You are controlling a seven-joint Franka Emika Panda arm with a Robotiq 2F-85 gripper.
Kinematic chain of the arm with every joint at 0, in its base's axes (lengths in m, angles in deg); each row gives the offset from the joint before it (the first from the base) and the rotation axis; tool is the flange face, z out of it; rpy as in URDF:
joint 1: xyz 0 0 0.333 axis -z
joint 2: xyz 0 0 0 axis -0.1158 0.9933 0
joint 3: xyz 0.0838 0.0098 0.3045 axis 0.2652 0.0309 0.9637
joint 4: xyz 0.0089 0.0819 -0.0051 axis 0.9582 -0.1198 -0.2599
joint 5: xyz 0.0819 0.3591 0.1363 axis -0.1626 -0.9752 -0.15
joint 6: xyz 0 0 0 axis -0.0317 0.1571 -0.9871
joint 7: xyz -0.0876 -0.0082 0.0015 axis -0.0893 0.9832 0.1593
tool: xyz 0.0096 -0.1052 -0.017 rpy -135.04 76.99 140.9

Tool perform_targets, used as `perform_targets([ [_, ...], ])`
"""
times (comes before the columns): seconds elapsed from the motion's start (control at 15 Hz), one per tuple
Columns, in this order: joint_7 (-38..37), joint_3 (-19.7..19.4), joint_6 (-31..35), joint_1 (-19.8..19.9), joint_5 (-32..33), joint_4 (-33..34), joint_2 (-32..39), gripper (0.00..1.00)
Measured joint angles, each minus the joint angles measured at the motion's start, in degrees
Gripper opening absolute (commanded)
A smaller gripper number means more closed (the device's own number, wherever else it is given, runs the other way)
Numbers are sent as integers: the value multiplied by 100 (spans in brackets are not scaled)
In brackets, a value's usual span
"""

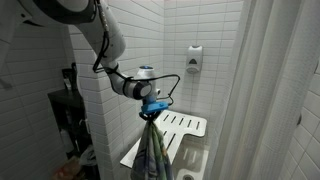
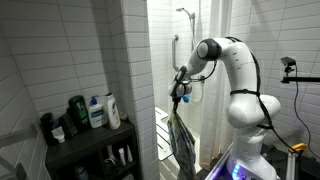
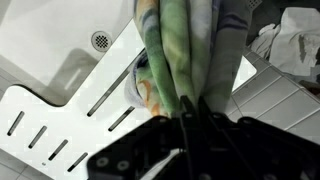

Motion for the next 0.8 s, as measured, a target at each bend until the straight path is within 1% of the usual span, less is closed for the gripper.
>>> perform_targets([
  [0.2,77,106,1,24,0,189,179,2],
  [0.33,112,160,-7,17,0,438,411,2],
  [0.8,331,365,-347,15,1,1706,1501,2],
])
